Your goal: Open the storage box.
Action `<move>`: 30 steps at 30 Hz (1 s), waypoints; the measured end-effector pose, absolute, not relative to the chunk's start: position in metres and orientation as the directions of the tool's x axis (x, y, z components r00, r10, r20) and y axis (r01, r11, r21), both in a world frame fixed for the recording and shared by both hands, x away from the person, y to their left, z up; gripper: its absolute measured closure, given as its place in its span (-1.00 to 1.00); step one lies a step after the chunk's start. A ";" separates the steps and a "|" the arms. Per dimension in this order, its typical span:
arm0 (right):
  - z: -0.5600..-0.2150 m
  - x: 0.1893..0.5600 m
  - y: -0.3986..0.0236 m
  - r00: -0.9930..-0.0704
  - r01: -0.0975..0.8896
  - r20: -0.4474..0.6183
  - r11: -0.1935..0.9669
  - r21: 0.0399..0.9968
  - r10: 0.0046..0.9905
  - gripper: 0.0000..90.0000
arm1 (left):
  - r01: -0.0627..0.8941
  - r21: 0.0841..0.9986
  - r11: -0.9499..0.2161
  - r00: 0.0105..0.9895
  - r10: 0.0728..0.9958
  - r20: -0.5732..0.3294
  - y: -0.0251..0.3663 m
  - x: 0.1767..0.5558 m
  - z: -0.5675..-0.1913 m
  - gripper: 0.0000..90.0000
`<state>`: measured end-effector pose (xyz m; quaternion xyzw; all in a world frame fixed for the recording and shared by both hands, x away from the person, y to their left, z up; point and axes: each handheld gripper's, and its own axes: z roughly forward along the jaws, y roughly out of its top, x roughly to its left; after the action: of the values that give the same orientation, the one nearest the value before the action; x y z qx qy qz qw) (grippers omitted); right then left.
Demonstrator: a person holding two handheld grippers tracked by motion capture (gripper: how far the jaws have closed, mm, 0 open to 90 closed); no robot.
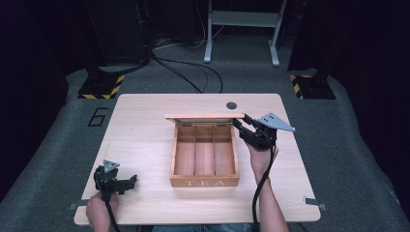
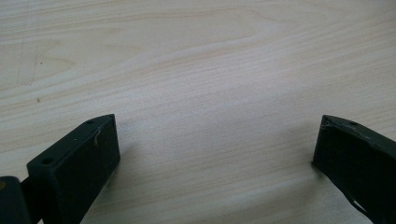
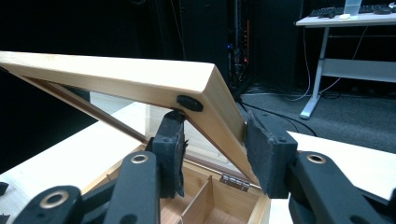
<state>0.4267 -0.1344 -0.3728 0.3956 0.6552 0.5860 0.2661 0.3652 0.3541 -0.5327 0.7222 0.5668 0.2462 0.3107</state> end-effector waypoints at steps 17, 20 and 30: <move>-0.377 0.422 -0.135 -0.549 0.200 0.109 0.004 0.980 0.829 0.28 | 0.667 0.727 -0.165 0.237 0.972 0.003 0.354 0.365 -0.533 -0.99; -0.378 0.421 -0.136 -0.552 0.200 0.111 0.002 0.980 0.827 0.28 | 0.666 0.727 -0.165 0.237 0.972 0.003 0.354 0.365 -0.533 -0.99; -0.388 0.410 -0.138 -0.568 0.202 0.119 -0.003 0.979 0.814 0.23 | 0.665 0.730 -0.159 0.232 0.973 0.001 0.354 0.365 -0.533 -0.99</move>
<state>0.4103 -0.1377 -0.3882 0.3865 0.6573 0.5932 0.2582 0.3652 0.3538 -0.5328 0.7203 0.5684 0.2465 0.3120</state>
